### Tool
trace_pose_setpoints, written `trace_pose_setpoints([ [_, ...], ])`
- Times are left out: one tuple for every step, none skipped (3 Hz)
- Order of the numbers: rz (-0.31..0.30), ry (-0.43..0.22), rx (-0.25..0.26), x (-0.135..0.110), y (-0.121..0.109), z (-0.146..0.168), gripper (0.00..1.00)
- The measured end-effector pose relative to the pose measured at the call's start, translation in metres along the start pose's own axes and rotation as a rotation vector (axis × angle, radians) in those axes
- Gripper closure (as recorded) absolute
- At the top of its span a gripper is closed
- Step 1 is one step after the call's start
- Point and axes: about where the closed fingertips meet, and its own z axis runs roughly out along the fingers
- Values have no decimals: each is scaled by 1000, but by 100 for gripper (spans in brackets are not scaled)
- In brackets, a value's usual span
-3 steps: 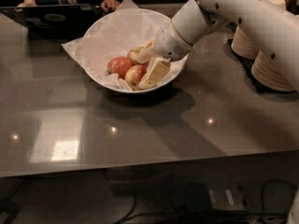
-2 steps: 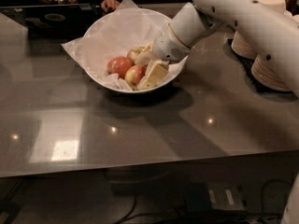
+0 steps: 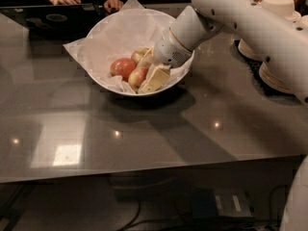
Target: Pick apple from white bowl
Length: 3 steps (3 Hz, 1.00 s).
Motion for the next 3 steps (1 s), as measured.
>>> trace_pose_setpoints([
  [0, 0, 0, 0, 0, 0, 49],
  [0, 0, 0, 0, 0, 0, 72],
  [0, 0, 0, 0, 0, 0, 95],
])
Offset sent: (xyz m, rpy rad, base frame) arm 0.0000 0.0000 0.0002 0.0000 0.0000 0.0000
